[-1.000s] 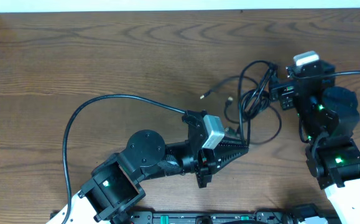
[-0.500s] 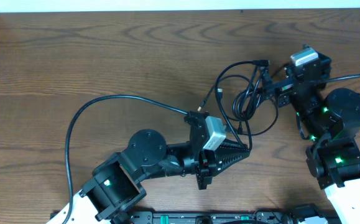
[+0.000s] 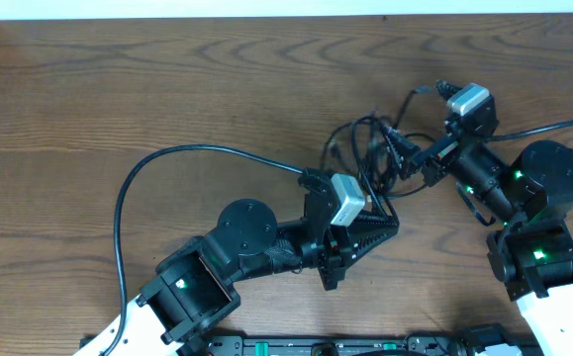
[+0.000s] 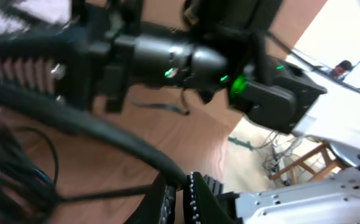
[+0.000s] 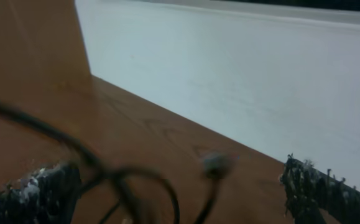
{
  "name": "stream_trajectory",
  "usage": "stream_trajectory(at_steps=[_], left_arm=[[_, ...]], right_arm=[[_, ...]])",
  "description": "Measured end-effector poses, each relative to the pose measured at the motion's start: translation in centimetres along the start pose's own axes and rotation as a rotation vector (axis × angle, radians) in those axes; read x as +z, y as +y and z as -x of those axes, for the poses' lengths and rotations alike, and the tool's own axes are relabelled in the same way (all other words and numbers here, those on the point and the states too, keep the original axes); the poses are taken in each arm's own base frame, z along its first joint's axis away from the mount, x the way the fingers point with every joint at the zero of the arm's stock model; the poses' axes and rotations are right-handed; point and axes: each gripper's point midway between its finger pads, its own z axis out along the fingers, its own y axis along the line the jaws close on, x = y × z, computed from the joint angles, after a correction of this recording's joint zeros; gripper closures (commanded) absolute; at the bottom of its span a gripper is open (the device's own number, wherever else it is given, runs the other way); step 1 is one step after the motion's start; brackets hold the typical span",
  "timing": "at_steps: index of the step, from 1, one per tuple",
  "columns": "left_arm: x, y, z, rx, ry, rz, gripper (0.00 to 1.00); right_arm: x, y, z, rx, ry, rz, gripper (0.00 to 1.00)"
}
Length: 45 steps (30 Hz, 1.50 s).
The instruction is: Untangle cables
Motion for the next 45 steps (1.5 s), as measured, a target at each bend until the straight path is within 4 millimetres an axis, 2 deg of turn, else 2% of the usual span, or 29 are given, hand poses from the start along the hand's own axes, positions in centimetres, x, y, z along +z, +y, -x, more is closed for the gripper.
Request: stream_trajectory(at_steps=[6,9,12,18,24,30,35,39,45], left_arm=[[-0.3,3.1,-2.7,-0.060,0.090,0.159,0.93],[-0.3,3.7,-2.7,-0.060,0.087,0.190,0.92],[-0.3,4.0,-2.7,-0.060,0.083,0.207,0.92],[-0.9,5.8,-3.4,-0.070,0.099,0.309,0.92],[-1.4,7.4,-2.7,-0.058,0.058,0.410,0.92],[-2.0,8.6,-1.1,-0.049,-0.009,0.463,0.92],[-3.1,8.7,1.0,-0.039,-0.085,0.466,0.93],[-3.5,7.2,3.0,-0.016,-0.155,0.391,0.93],[-3.1,5.0,4.2,-0.018,-0.192,0.273,0.93]], right_arm=[[-0.2,0.5,0.8,0.000,-0.030,0.021,0.01],[-0.5,0.7,1.0,0.000,-0.034,0.024,0.01],[-0.7,0.8,0.3,0.017,-0.003,0.027,0.01],[-0.9,0.8,-2.7,0.082,0.116,0.019,0.01],[-1.6,0.9,-6.4,0.158,0.265,0.001,0.01],[-3.2,2.5,-10.7,0.148,0.446,0.063,0.01],[-4.4,4.6,-12.2,0.049,0.503,0.200,0.01],[-4.5,6.3,-11.6,-0.040,0.454,0.329,0.01],[-4.6,7.9,-10.8,-0.097,0.390,0.450,0.01]])
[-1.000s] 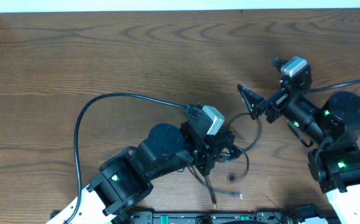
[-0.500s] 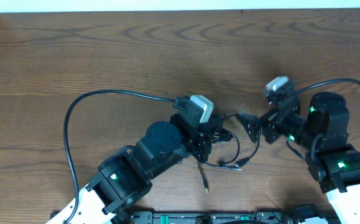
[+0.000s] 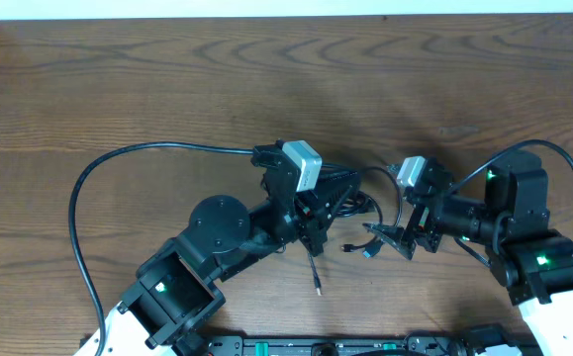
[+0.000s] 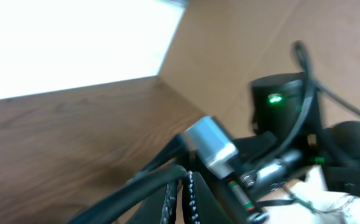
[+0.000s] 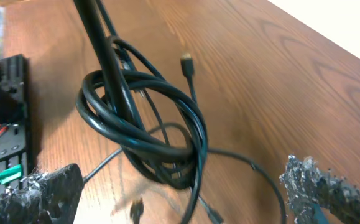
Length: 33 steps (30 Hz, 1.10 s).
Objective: Untangle cables
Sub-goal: 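Grasp the bundle with the right gripper beside the left gripper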
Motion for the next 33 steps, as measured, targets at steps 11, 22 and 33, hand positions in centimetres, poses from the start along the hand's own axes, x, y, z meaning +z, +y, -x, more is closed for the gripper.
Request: stream_trajectory(at_steps=[11,22,33], left_arm=[[-0.1,-1.8,1.0,-0.030,-0.029,-0.095,0.93],[-0.1,-1.8,0.8,-0.036,-0.022,-0.094,0.93],[-0.2,-0.2,-2.7,-0.054,0.121,-0.027,0.45]], right_arm=[[0.8,1.5,0.8,-0.066,-0.062,0.135,0.54],[0.9,1.6,1.3,-0.097,-0.083,0.143,0.99],[0.9,1.1,2.1,-0.094,-0.107,0.128,0.99]])
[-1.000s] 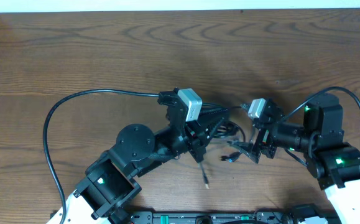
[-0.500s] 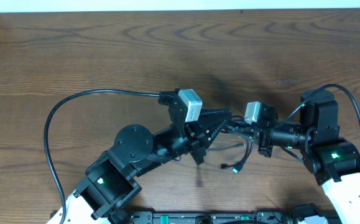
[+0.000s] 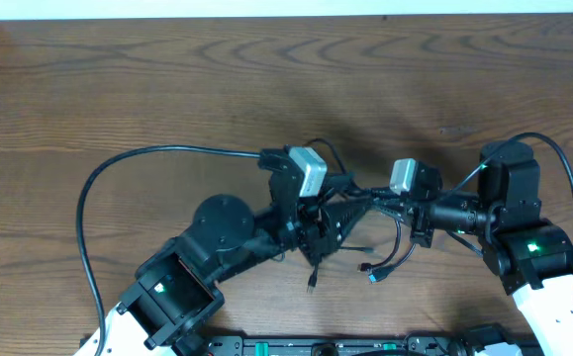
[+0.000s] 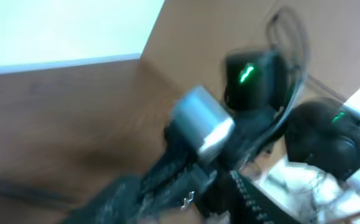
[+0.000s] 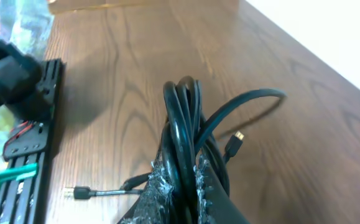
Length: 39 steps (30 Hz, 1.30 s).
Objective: Untangle cables
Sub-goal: 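Grasp the bundle with the right gripper beside the left gripper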
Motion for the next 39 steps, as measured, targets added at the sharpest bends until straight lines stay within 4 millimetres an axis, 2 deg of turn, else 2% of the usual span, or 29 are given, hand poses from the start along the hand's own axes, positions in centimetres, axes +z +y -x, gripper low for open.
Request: stream_trajectory(at_steps=[5,8,13,25,32,39], left_arm=[[-0.6,2.8,-5.0,-0.019,0.196,0.121,0.36],[-1.2,4.2,-6.7,-0.028,0.263,0.196,0.34],[-1.4,5.4,-6.4,-0.008,0.243,0.264,0.33],[-1.7,7.8,-5.3,-0.012,0.182,0.408,0.31],[-2.6,9.9,-5.0,-0.005,0.154,0.538,0.30],[-2.9,10.9,-4.2,-0.013,0.107,0.601,0.30]], right_arm=[[0.0,-0.7,1.2,0.045,-0.039,-0.023,0.99],[-0.3,-1.3,1.5,0.102,-0.055,-0.041,0.99],[-0.9,-2.1,1.4,0.194,-0.066,-0.066,0.99],[-1.2,0.3,4.2,0.215,-0.172,0.104,0.99],[-1.4,0.9,4.6,0.251,-0.185,0.150,0.99],[-1.7,1.8,5.3,0.256,-0.209,0.211,0.99]])
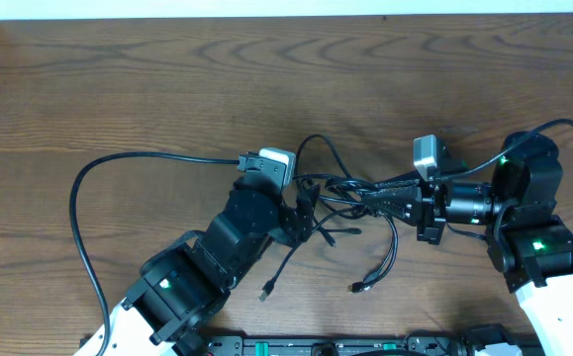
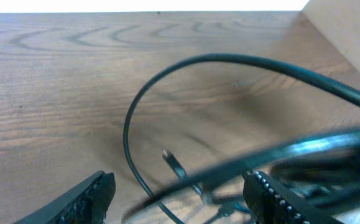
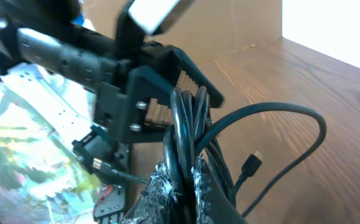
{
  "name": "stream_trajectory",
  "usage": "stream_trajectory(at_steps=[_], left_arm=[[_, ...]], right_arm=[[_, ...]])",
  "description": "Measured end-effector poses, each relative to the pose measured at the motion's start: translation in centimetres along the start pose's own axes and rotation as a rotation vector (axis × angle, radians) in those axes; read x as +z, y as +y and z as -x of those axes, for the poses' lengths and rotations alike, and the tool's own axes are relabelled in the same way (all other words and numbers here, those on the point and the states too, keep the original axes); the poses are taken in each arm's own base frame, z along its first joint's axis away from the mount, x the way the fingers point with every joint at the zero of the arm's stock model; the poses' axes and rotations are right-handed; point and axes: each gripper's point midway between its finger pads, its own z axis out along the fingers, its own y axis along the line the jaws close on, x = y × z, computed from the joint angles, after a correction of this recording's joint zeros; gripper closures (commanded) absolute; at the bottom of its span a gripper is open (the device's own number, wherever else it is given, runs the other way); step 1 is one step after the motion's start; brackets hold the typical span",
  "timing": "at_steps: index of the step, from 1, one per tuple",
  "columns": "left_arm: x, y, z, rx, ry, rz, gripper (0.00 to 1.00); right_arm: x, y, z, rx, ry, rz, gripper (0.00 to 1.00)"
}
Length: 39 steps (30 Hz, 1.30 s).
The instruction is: Untangle cables
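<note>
A tangle of thin black cables (image 1: 340,186) lies mid-table between both arms. My right gripper (image 1: 373,195) is shut on a bundle of its strands; the right wrist view shows the bundle (image 3: 189,118) pinched between the fingers of the right gripper (image 3: 181,183). My left gripper (image 1: 311,213) stands open at the tangle's left side. In the left wrist view its fingers (image 2: 80,199) are wide apart, with a cable loop (image 2: 229,59) and blurred strands ahead of the left gripper (image 2: 180,198). Loose plug ends (image 1: 360,287) trail toward the front.
The wooden table (image 1: 167,79) runs back to a white wall edge. The left arm's thick supply cable (image 1: 118,168) arcs over the table at the left, and the right arm's cable (image 1: 563,129) loops at the far right. The left arm's body (image 3: 136,68) fills the right wrist view.
My left gripper, then close up against the right gripper at the bundle, is now open and further left. The right gripper stays shut on the bundle and sits slightly further right; the cables are spread wider.
First my left gripper was shut on a cable at the front and the right was open by the tangle at the back right. Then the tangle hung mid-table before the open right gripper. Then the right was shut on the bundle, and now the left is open.
</note>
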Motion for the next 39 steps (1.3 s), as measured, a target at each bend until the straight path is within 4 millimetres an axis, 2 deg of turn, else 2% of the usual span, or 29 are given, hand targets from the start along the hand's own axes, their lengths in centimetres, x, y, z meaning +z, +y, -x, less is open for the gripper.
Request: stream_trajectory(at_steps=[8,12,14,19,22,25,30,35,36,37,38,39], left_arm=[[1.2,-0.1,0.1,-0.044,0.000,0.013,0.30],[1.3,1.0,-0.6,-0.031,0.019,0.075,0.30],[1.1,2.6,-1.5,-0.010,0.047,0.156,0.30],[-0.8,8.0,-3.4,0.084,0.109,0.442,0.27],[-2.3,10.7,-3.3,0.143,0.103,0.599,0.27],[-3.0,11.7,-2.5,0.168,0.066,0.675,0.27],[-3.0,11.7,-1.3,0.160,0.009,0.689,0.27],[-2.5,11.0,-1.5,0.146,0.017,0.642,0.26],[-2.4,10.9,-1.6,0.145,0.024,0.632,0.23],[-2.3,10.7,-1.8,0.146,0.033,0.621,0.20],[-2.2,10.6,-1.9,0.145,0.041,0.611,0.19],[-2.1,10.4,-2.2,0.145,0.053,0.597,0.18]], right_arm=[[-0.1,1.1,1.2,-0.008,-0.027,0.067,0.99],[-0.1,1.2,1.4,-0.003,-0.032,0.075,0.99],[-0.1,1.2,1.5,0.002,-0.032,0.074,0.99],[-0.1,1.3,1.5,0.011,-0.033,0.076,0.99],[-0.3,1.2,1.6,0.008,-0.037,0.075,0.99],[-0.4,1.0,1.7,0.010,-0.040,0.066,0.99],[-0.4,1.0,1.7,0.011,-0.040,0.065,0.99],[-0.4,0.1,1.1,0.076,-0.028,0.018,0.99],[-0.4,-0.2,0.8,0.100,-0.023,-0.002,0.99],[-0.4,-0.6,0.5,0.128,-0.016,-0.026,0.95],[-0.4,-1.1,0.0,0.164,-0.006,-0.057,0.82],[-0.4,-1.7,-0.5,0.204,0.006,-0.094,0.78]])
